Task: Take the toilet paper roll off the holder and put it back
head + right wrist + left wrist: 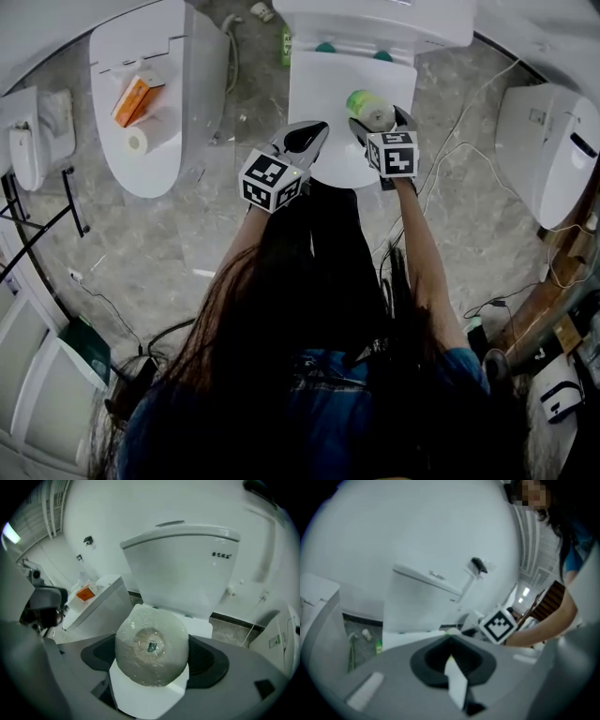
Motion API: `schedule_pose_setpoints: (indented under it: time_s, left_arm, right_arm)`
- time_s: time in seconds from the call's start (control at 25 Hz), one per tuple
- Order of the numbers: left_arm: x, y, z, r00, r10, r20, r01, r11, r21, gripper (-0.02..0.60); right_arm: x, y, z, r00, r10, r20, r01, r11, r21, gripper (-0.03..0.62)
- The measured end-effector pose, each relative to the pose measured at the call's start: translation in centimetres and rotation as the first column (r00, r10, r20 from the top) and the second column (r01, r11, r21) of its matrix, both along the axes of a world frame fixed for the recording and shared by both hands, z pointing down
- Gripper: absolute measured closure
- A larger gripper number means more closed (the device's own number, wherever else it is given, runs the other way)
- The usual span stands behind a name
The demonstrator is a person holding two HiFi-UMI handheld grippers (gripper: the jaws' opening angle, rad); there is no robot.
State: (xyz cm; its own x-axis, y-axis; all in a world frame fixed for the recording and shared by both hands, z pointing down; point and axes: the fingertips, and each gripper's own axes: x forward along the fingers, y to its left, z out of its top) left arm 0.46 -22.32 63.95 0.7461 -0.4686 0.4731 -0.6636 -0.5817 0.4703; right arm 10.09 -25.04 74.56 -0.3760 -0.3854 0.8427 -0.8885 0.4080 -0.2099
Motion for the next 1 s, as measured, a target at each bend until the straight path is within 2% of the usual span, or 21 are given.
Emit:
schedule_pose_setpoints:
  time_s: [0.12, 0.28, 0.44, 0.56, 0.8, 1.0]
  left_arm:
    - [-0.1, 0.2, 0.0, 1.000, 0.004, 0.005, -0.004, 1.000, -0.001, 0.586]
    - [-0.6, 0.0, 0.2, 1.000, -0.008, 0.012, 0.008, 1.000, -0.006, 0.586]
    - [-0.9, 0.0, 0.3, 1.000, -0.009, 0.015, 0.010, 1.000, -0.008, 0.586]
    - [-1.0, 0.1, 0.2, 1.000, -0.012, 0.017, 0.012, 1.000, -0.008, 0.586]
    - [-1.3, 0.2, 0.6, 1.000, -0.022, 0.021, 0.023, 1.000, -0.015, 0.586]
    - [-0.7, 0.7, 0.7, 1.000, -0.010, 0.019, 0.011, 1.000, -0.019, 0.586]
  right_arm:
    - [-0.7, -0.4, 2.5, 0.984, -0.140, -0.110, 0.139, 0.990, -0.018, 0.155]
    - [-1.7, -0.3, 5.1, 0.917, -0.333, -0.220, 0.327, 0.943, -0.068, 0.155]
    - [-2.1, 0.0, 7.0, 0.852, -0.445, -0.274, 0.437, 0.895, -0.094, 0.155]
    - [-2.1, 0.3, 7.8, 0.835, -0.467, -0.292, 0.459, 0.883, -0.102, 0.155]
    - [-1.9, 0.2, 8.1, 0.864, -0.437, -0.248, 0.424, 0.899, -0.106, 0.155]
    - [-1.7, 0.3, 8.1, 0.871, -0.434, -0.230, 0.422, 0.901, -0.102, 0.155]
